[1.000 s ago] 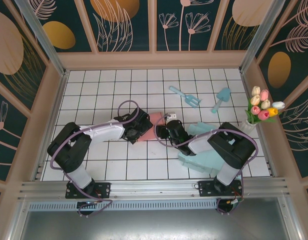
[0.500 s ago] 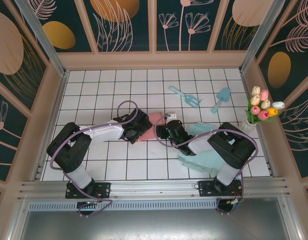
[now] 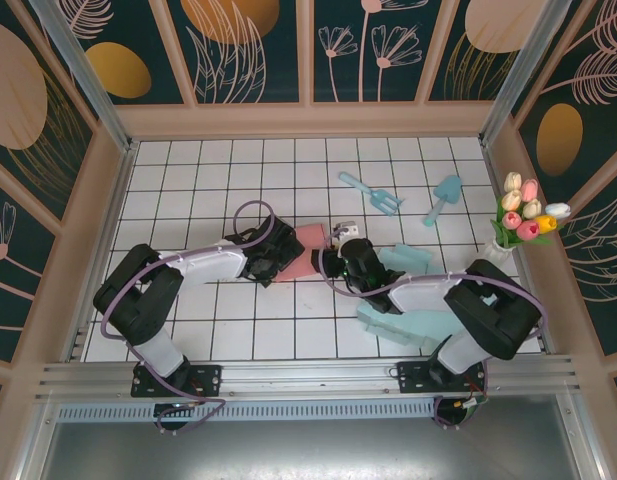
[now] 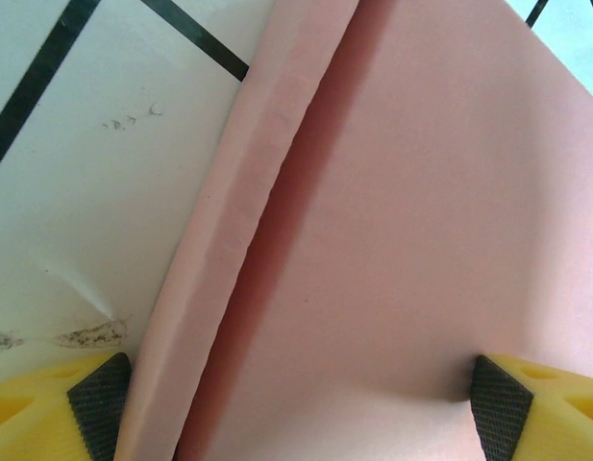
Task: Fold the paper box
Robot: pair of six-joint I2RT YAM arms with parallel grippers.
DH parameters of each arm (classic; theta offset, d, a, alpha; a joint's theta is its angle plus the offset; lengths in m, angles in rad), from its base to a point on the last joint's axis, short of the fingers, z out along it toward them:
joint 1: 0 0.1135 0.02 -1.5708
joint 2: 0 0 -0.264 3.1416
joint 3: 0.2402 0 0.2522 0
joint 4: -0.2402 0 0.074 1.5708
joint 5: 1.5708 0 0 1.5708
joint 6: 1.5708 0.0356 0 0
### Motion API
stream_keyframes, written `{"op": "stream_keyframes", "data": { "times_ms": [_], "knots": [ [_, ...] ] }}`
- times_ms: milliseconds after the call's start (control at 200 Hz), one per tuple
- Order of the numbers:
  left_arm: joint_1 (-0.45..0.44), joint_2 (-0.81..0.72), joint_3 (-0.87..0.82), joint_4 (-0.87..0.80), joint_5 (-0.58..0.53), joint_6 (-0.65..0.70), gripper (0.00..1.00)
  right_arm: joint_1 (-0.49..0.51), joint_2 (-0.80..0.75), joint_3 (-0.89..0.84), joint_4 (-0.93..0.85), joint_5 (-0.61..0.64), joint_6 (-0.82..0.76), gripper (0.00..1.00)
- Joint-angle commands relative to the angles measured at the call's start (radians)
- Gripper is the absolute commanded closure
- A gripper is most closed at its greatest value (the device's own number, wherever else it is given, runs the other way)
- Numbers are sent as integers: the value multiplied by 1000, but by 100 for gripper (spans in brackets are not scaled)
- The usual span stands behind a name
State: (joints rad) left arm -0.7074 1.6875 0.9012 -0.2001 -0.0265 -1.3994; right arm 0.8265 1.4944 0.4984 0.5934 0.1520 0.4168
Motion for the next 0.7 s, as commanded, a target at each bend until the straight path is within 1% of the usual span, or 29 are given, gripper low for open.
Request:
{"op": "stream_keyframes", "data": {
  "times_ms": [0,185,400,445,465,510,580,696],
  "knots": [
    [17,54,-47,-113,-31,5,10,4,-13,-38,-38,1,-14,44],
    [16,54,-46,-116,-30,5,10,3,26,-55,-12,-28,-3,44],
    [17,53,-44,-120,-33,4,10,4,47,-73,44,-127,36,44],
    [16,53,-41,-122,-35,4,10,5,45,-76,53,-132,47,45],
    [16,52,-41,-122,-35,4,10,5,43,-79,58,-162,52,46],
    [16,52,-41,-124,-35,4,10,5,36,-86,71,-178,61,48],
    [16,52,-41,-124,-35,4,10,8,12,-99,80,-177,69,50],
    [16,54,-41,-124,-36,4,10,10,-28,-109,65,-142,58,52]
  ]
}}
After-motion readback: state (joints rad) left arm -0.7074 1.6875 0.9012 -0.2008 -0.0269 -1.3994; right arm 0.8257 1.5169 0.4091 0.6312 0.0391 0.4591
